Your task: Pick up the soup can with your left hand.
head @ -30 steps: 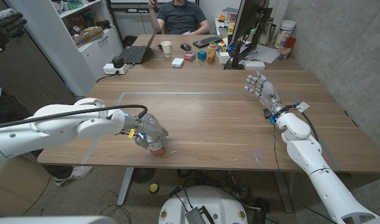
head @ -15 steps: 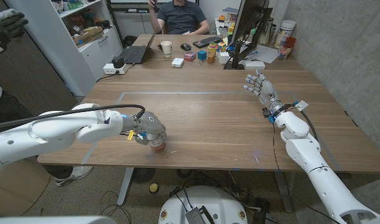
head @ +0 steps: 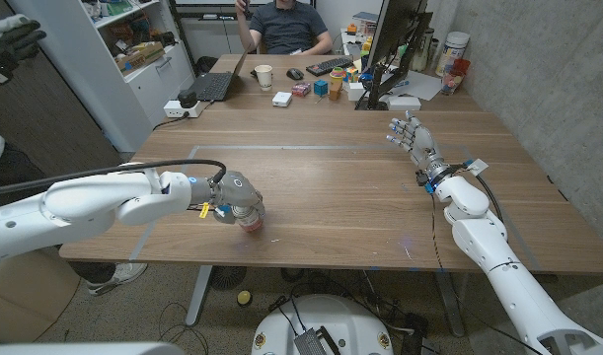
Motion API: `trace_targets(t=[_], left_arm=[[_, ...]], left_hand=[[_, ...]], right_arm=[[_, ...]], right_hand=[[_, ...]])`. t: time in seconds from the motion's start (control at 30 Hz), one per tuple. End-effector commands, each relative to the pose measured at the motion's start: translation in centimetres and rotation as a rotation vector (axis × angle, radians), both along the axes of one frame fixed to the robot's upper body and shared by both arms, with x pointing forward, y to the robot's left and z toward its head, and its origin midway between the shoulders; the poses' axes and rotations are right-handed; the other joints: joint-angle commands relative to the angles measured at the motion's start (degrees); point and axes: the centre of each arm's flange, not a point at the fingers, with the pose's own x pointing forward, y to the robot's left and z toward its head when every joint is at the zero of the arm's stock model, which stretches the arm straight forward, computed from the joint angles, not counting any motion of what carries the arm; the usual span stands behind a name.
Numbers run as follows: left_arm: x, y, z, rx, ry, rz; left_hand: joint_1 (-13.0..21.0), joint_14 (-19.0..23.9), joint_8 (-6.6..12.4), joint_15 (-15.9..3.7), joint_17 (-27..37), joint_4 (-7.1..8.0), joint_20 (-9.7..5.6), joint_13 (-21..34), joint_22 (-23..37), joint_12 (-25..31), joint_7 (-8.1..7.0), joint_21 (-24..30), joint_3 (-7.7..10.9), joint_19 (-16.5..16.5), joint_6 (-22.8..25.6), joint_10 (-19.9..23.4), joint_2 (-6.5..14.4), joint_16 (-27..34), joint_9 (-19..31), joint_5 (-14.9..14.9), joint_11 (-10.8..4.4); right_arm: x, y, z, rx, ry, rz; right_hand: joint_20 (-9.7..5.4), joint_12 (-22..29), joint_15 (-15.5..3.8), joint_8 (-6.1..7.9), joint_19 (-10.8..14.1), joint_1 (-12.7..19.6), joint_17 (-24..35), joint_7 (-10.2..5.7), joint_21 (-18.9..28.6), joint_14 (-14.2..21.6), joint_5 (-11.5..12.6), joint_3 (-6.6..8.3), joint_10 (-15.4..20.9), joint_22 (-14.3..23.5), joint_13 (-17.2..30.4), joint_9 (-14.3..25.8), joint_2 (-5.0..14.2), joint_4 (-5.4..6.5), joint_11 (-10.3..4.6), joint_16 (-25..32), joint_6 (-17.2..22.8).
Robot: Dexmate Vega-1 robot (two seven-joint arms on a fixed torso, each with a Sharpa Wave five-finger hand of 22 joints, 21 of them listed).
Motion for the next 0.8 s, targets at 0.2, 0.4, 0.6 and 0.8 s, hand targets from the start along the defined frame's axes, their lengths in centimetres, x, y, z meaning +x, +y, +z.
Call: trace_targets(t=[0.2,0.4,0.6,0.8], left_arm=[[-1.9,0.2,3.8,-0.086,-0.119,-0.013],[-2.7,0.3,5.2,-0.094,-0.177,-0.015],[-2.9,0.5,6.1,-0.124,-0.185,-0.019],[-3.4,0.6,7.1,-0.132,-0.226,-0.015]], left_hand=[[7.7,4.0,-0.95,-12.78,0.2,1.18,-1.97,0.5,0.3,0.2,15.32,1.1,1.04,0.2,15.8,0.5,8.5,-0.1,0.1,-0.2,-0.01],[7.4,4.2,-1.14,-12.9,0.1,1.36,-1.95,0.6,0.3,0.2,14.73,1.5,1.11,0.1,16.3,1.0,8.8,-0.3,0.1,-0.3,-0.25],[7.0,4.7,-1.55,-12.92,0.1,1.46,-1.8,0.9,0.3,0.4,13.8,2.2,1.24,0.2,16.6,1.7,9.0,-0.4,0.1,-0.2,-0.4],[7.0,4.8,-1.9,-12.95,0.0,1.37,-1.86,1.0,0.2,0.3,14.11,2.5,1.35,0.1,16.4,1.8,9.0,-0.5,0.2,-0.2,-0.14]], right_arm=[[0.5,-0.1,0.0,0.021,-0.004,0.01],[0.7,-0.4,-0.3,0.032,-0.001,0.01],[0.7,-0.8,-0.5,0.049,-0.003,0.011],[0.7,-1.0,-0.4,0.053,-0.01,0.011]], right_hand=[[0.16,-0.1,0.16,0.12,0.3,-0.2,-0.1,0.31,0.1,0.3,0.3,-0.2,0.3,0.1,0.3,0.2,-0.04,-0.14,-0.25,0.4,-0.3],[0.1,-0.1,0.09,0.12,0.3,-0.2,-0.1,0.34,0.1,0.2,0.4,-0.23,0.3,0.1,0.3,0.2,-0.05,-0.17,-0.3,0.4,-0.3],[0.06,-0.1,0.09,0.13,0.3,-0.1,-0.1,0.35,0.1,0.3,0.4,-0.25,0.3,0.1,0.3,0.2,-0.05,-0.18,-0.25,0.4,-0.3],[0.03,-0.1,0.05,0.12,0.3,-0.1,-0.1,0.37,0.0,0.3,0.4,-0.26,0.3,0.1,0.3,0.2,-0.04,-0.2,-0.26,0.4,-0.3]])
